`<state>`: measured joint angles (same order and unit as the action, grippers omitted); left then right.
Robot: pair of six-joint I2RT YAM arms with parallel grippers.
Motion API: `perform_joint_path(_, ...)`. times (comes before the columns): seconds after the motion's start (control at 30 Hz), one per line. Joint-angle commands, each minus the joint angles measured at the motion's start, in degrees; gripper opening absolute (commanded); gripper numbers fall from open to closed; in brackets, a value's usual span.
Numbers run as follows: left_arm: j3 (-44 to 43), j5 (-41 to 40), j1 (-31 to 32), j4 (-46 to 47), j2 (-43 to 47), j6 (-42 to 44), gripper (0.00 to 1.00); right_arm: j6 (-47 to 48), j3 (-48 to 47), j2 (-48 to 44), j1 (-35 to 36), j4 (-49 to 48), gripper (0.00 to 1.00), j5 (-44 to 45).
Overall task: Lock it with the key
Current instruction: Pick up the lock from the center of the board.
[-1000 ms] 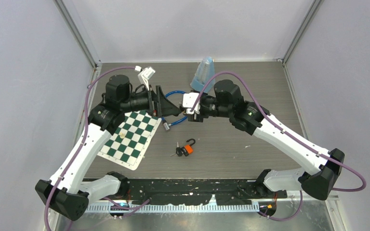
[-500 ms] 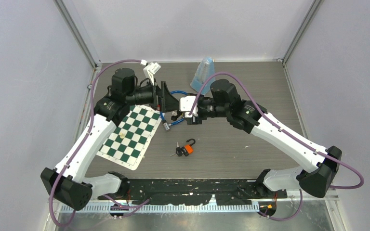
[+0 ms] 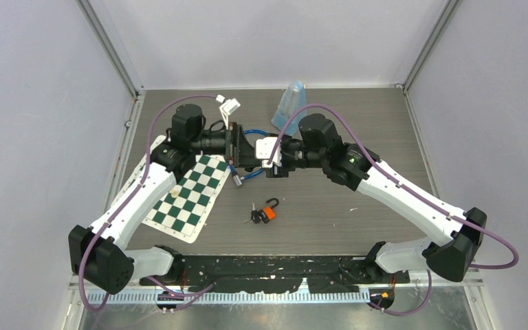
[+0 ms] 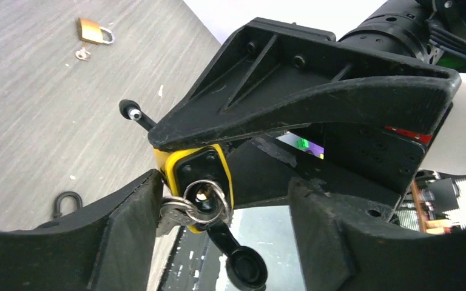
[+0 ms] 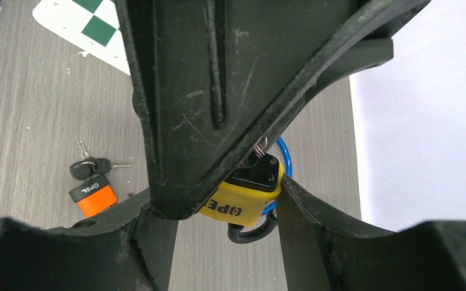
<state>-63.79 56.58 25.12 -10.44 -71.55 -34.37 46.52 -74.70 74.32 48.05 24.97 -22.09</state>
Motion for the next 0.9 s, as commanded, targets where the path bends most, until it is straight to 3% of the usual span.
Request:
perform_joint_path(0.0, -2.16, -2.54, 0.62, -0.09, 1.66, -0.28, 0.66, 1.56, -1.64, 0.68, 0.78, -5.22, 0.05, 4.12)
perform_joint_path(0.33, -8.63, -12.34, 2.03, -15.92, -0.04, 7.29, 0.44, 0.71, -1.99, 2.77, 1.83, -7.47, 0.05, 7.79)
perform_joint_path(0.6, -8.46, -12.77, 2.12, -18.16, -0.38, 8.27, 0.39, -0.54, -2.58, 3.60, 1.83, -8.02, 0.05, 8.96)
perform_joint_path(0.77, -9.77, -12.20, 2.12, -19.09, -1.74, 8.69, 0.00, -1.82, -2.84, 3.84, 1.79, -8.26, 0.06, 9.44)
perform_joint_path(0.87, -10.57, -12.26, 2.12, -19.34, -2.02, 9.13, 0.00, -2.92, -2.32, 3.35, 1.80, -8.24, 0.12, 9.80)
